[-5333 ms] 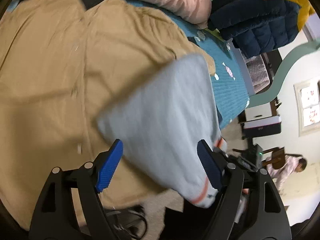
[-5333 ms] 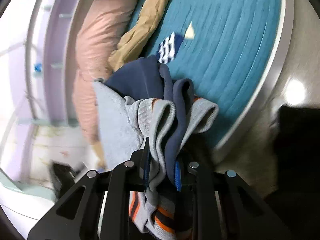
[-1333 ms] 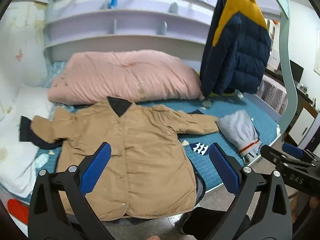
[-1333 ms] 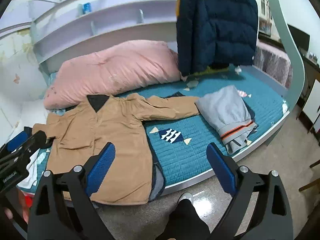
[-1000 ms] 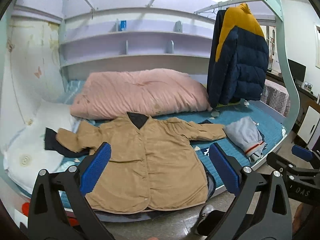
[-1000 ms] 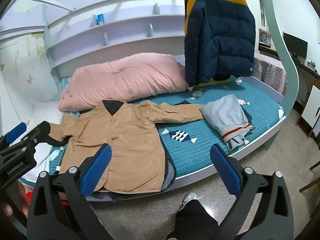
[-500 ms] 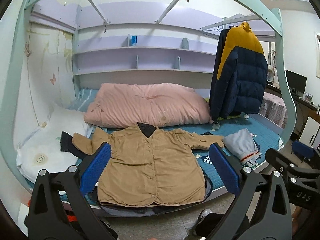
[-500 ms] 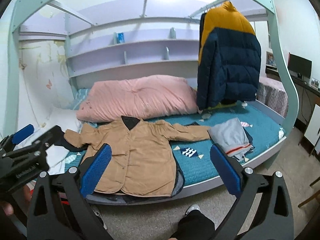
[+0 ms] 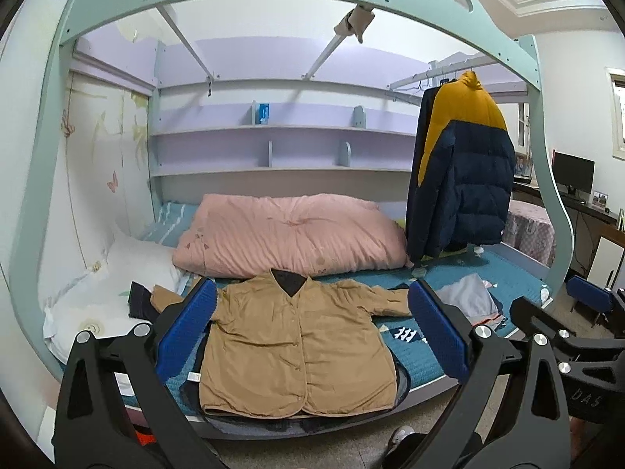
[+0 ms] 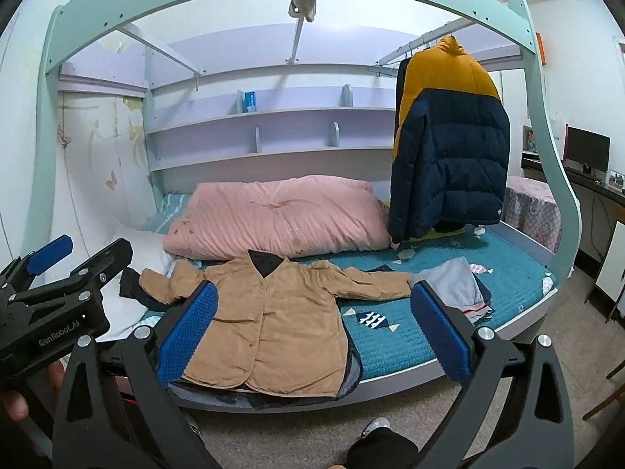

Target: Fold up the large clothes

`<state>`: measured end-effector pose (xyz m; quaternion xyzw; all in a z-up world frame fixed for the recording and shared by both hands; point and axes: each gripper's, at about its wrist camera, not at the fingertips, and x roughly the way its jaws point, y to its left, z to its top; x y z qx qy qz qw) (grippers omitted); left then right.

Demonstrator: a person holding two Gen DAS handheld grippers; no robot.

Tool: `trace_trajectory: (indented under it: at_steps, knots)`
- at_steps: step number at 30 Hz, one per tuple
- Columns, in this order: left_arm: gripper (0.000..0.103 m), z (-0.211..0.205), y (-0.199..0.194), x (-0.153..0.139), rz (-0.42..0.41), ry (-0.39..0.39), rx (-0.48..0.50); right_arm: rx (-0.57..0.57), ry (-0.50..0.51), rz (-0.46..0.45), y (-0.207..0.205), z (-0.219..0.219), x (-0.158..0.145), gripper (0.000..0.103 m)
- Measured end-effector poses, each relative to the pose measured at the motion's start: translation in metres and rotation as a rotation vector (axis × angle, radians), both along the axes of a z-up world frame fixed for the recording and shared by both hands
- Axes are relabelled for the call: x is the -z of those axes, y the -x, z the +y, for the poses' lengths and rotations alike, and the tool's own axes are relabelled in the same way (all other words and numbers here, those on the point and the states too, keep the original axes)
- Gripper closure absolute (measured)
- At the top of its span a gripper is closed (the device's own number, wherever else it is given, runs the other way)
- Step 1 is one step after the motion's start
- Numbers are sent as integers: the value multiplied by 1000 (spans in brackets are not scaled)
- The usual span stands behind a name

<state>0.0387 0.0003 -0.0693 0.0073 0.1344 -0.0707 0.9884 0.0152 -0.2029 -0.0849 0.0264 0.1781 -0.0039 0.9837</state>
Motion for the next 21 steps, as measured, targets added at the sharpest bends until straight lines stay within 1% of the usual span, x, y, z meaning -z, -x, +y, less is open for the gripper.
trace_trajectory:
  at_steps: [4,15,21]
  knots:
    - [5,-2,7,-4,-11,-7,8,-8,3,-3,2,3,0,8]
    - [5,-5,17,-8,-38,-19,-7,-7,0,-14,9,5,-3,8]
    - [5,-4,19,-8,-37,-20,-7,-2,0,-15,13,7,-4,8]
